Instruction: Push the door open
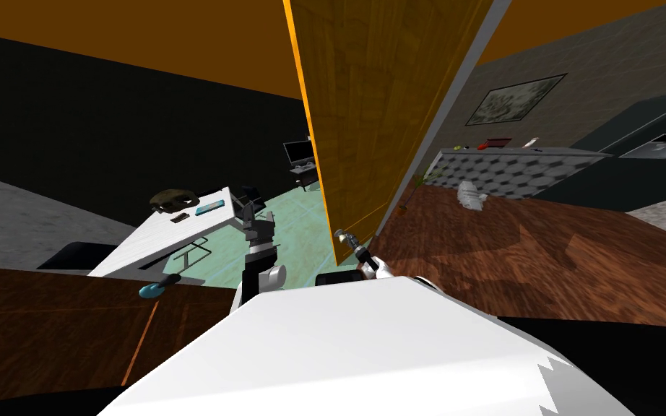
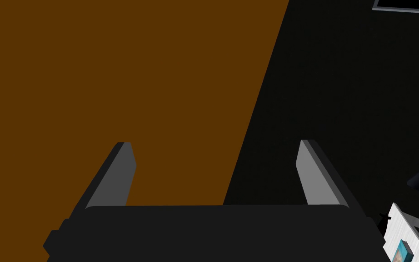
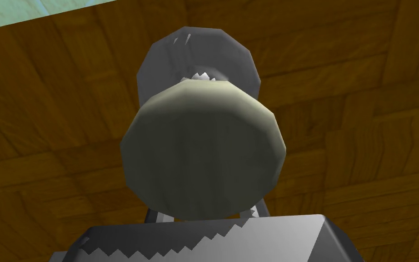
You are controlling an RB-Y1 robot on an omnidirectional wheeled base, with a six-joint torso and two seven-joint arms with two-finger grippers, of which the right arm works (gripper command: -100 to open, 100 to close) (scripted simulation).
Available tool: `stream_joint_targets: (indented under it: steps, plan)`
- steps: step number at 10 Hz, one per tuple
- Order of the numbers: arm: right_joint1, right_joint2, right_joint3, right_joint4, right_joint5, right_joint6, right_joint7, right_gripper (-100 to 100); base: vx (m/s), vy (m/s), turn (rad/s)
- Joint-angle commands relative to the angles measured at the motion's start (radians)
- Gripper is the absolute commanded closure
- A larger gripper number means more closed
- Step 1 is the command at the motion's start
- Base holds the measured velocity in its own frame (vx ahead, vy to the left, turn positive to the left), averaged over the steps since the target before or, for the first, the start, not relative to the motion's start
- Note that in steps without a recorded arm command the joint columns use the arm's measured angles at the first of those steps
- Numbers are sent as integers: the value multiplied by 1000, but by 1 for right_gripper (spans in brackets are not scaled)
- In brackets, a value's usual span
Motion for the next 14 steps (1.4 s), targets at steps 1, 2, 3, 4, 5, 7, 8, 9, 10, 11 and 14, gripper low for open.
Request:
stream_joint_targets:
  steps: [1,2,3,4,5,7,8,9,10,11,14]
  plan:
    - [0,7,7,-25,-6,1,-30,100,29,30,-24]
    - [0,7,7,-25,-6,1,-30,100,11,7,5]
    - [-4,10,15,-21,-22,3,-71,100,19,20,-31]
    - [-8,12,23,-17,-37,6,-99,100,35,46,-71]
    - [-8,12,23,-17,-37,6,-113,100,30,37,-33]
    - [-12,15,31,-14,-52,8,-155,100,27,28,-27]
    - [-16,17,38,-10,-67,10,-195,100,30,26,-36]
    - [-16,17,38,-10,-67,10,-197,100,23,20,-17]
    - [-16,17,38,-10,-67,10,-197,100,15,7,-1]
    - [-16,17,38,-10,-67,10,-197,100,7,1,11]
    - [-23,23,53,-2,-98,14,-264,100,16,21,-39]
